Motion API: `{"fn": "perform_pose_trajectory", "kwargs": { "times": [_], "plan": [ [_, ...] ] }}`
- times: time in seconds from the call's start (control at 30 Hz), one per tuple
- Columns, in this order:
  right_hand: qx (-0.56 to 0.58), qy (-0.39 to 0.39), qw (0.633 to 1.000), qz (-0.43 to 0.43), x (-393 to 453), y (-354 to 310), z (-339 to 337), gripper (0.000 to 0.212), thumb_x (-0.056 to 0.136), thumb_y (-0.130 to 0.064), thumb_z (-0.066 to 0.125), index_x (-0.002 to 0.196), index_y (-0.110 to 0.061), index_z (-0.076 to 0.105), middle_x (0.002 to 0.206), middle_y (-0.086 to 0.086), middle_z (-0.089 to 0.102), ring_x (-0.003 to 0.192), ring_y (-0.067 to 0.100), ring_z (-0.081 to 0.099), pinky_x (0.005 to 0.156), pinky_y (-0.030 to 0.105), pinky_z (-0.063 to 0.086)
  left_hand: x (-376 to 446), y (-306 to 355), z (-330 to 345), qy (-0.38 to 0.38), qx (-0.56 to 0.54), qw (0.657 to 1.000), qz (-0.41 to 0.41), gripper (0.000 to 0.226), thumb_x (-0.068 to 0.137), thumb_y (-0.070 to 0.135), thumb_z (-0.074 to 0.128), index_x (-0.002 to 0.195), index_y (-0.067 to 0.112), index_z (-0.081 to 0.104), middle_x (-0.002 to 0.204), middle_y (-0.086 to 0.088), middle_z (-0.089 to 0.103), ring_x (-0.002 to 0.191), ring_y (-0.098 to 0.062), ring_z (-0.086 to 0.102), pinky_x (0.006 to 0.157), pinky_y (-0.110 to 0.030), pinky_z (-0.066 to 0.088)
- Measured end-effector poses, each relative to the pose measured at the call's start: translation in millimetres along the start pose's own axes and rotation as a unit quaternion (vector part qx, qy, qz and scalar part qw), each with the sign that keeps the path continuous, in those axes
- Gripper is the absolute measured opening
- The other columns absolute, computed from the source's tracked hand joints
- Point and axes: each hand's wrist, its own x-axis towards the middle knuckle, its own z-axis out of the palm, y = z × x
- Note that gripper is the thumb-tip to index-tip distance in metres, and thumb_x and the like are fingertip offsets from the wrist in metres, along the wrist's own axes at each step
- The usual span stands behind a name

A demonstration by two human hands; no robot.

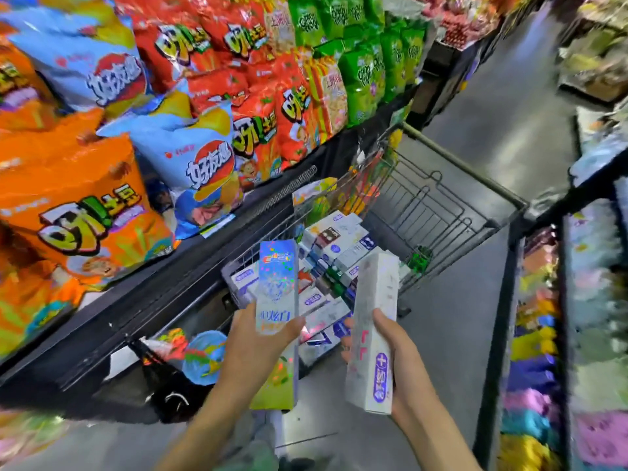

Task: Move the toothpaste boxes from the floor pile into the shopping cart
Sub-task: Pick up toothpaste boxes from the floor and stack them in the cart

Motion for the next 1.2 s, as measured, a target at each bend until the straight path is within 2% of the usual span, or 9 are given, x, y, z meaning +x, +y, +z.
{"fn": "perform_pose_trajectory", "kwargs": {
  "times": [0.07, 0.17, 0.43, 0.53, 0.63, 0.77, 0.93, 1.1, 1.2],
  "plan": [
    [0.007, -0.003, 1.000, 0.006, 28.1, -13.7, 0.2, 0.071, 0.057, -0.044, 0.082, 0.114, -0.006, 0.064, 0.100, 0.028, 0.068, 0.077, 0.032, 0.062, 0.063, 0.037, 0.054, 31.7, -4.5, 5.3, 0.001, 0.046, 0.999, -0.001, 0.048, 0.061, 0.066, 0.074, 0.092, 0.029, 0.068, 0.090, 0.002, 0.069, 0.084, -0.013, 0.066, 0.065, -0.027, 0.048],
    [0.010, -0.003, 1.000, 0.022, 76.0, -30.9, -1.6, 0.081, 0.055, -0.043, 0.085, 0.118, 0.003, 0.062, 0.096, 0.020, 0.065, 0.063, 0.025, 0.064, 0.057, 0.035, 0.052, 79.3, -9.8, 15.7, -0.005, 0.118, 0.993, -0.010, 0.035, 0.069, 0.052, 0.082, 0.087, 0.029, 0.062, 0.082, 0.010, 0.065, 0.075, -0.007, 0.060, 0.061, -0.023, 0.040],
    [-0.049, -0.037, 0.997, 0.055, 229.7, -63.9, -33.2, 0.070, 0.073, -0.034, 0.071, 0.135, -0.007, 0.054, 0.108, 0.023, 0.070, 0.075, 0.027, 0.069, 0.061, 0.035, 0.057, 208.8, -50.5, 62.3, -0.071, 0.304, 0.950, -0.027, 0.056, 0.077, 0.036, 0.079, 0.126, 0.027, 0.053, 0.116, 0.001, 0.068, 0.107, -0.023, 0.064, 0.081, -0.029, 0.046],
    [-0.078, -0.057, 0.993, 0.074, 274.4, -76.7, -44.6, 0.055, 0.071, -0.019, 0.077, 0.122, -0.015, 0.058, 0.092, 0.012, 0.074, 0.067, 0.024, 0.069, 0.058, 0.034, 0.058, 245.3, -68.9, 79.9, -0.107, 0.377, 0.920, -0.033, 0.065, 0.082, 0.057, 0.068, 0.139, 0.034, 0.048, 0.135, 0.002, 0.062, 0.123, -0.024, 0.059, 0.095, -0.031, 0.048],
    [-0.126, -0.083, 0.984, 0.090, 310.8, -84.5, -52.4, 0.065, 0.066, -0.035, 0.082, 0.124, -0.019, 0.059, 0.103, 0.009, 0.076, 0.076, 0.023, 0.072, 0.063, 0.035, 0.059, 267.0, -88.9, 95.4, -0.143, 0.435, 0.886, -0.079, 0.098, 0.075, 0.091, 0.042, 0.151, 0.029, 0.038, 0.150, 0.001, 0.050, 0.133, -0.022, 0.052, 0.103, -0.035, 0.046],
    [-0.165, -0.098, 0.973, 0.128, 347.3, -82.2, -63.7, 0.057, 0.073, -0.027, 0.075, 0.125, -0.012, 0.056, 0.096, 0.015, 0.074, 0.069, 0.025, 0.068, 0.059, 0.035, 0.060, 276.2, -121.6, 104.3, -0.206, 0.488, 0.840, -0.121, 0.080, 0.088, 0.034, 0.064, 0.157, 0.027, 0.024, 0.146, -0.007, 0.051, 0.133, -0.026, 0.046, 0.094, -0.033, 0.045],
    [-0.234, -0.141, 0.949, 0.157, 381.2, -71.4, -65.1, 0.070, 0.072, -0.038, 0.080, 0.134, -0.019, 0.052, 0.112, 0.020, 0.070, 0.088, 0.030, 0.069, 0.070, 0.040, 0.058, 267.0, -143.4, 105.7, -0.226, 0.522, 0.811, -0.136, 0.082, 0.093, 0.042, 0.059, 0.160, 0.023, 0.015, 0.163, -0.005, 0.026, 0.150, -0.028, 0.023, 0.117, -0.037, 0.027],
    [-0.347, -0.224, 0.902, 0.123, 406.6, -53.7, -53.0, 0.072, 0.074, -0.055, 0.081, 0.135, -0.037, 0.049, 0.137, -0.003, 0.061, 0.126, 0.019, 0.058, 0.106, 0.049, 0.047, 240.8, -154.0, 101.5, -0.096, 0.521, 0.838, -0.130, 0.077, 0.089, 0.065, 0.038, 0.151, 0.020, 0.040, 0.151, -0.007, 0.046, 0.140, -0.030, 0.037, 0.115, -0.045, 0.031],
    [-0.426, -0.282, 0.858, 0.062, 419.8, -44.2, -33.8, 0.051, 0.088, -0.031, 0.076, 0.128, -0.035, 0.045, 0.127, -0.010, 0.061, 0.110, -0.008, 0.060, 0.090, 0.017, 0.049, 215.1, -156.6, 96.5, 0.098, 0.506, 0.850, -0.106, 0.069, 0.094, 0.057, 0.036, 0.136, 0.008, 0.057, 0.136, -0.013, 0.060, 0.131, -0.037, 0.048, 0.110, -0.052, 0.038]
  ]
}}
